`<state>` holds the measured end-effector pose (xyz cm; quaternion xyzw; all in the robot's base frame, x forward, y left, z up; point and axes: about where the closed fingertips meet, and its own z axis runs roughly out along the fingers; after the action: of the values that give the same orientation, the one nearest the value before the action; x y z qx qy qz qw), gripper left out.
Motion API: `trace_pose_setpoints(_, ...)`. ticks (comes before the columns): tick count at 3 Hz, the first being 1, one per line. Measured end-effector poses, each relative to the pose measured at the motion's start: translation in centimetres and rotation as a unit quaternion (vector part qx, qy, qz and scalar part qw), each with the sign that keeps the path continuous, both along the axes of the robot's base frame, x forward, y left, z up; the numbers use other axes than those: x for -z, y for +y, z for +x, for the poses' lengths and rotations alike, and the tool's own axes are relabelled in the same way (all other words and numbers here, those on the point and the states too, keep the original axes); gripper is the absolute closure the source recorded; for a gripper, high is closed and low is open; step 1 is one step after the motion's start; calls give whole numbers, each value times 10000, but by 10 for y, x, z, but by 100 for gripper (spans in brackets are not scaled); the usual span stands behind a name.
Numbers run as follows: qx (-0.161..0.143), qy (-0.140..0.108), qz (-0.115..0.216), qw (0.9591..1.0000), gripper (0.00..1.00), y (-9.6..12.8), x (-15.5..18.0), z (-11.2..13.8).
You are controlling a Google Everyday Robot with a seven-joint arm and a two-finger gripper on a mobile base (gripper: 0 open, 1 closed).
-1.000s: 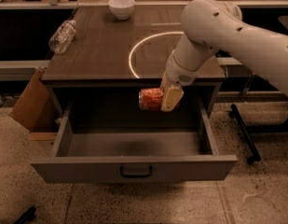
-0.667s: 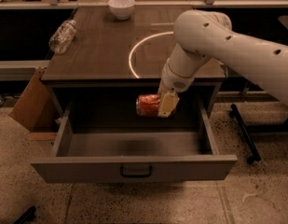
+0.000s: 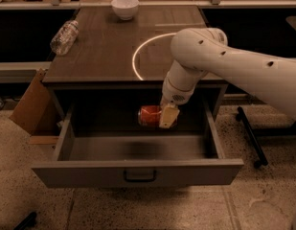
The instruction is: Place coke can into top drawer
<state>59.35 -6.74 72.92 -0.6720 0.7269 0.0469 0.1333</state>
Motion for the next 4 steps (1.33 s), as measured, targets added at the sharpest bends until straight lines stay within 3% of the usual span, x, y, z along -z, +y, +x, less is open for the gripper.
trace_pose_setpoints(2,530,136,-33,9985,100,-6,39,-4)
trace_pose_setpoints(4,947,113,450,9944,100,-6,70,-5)
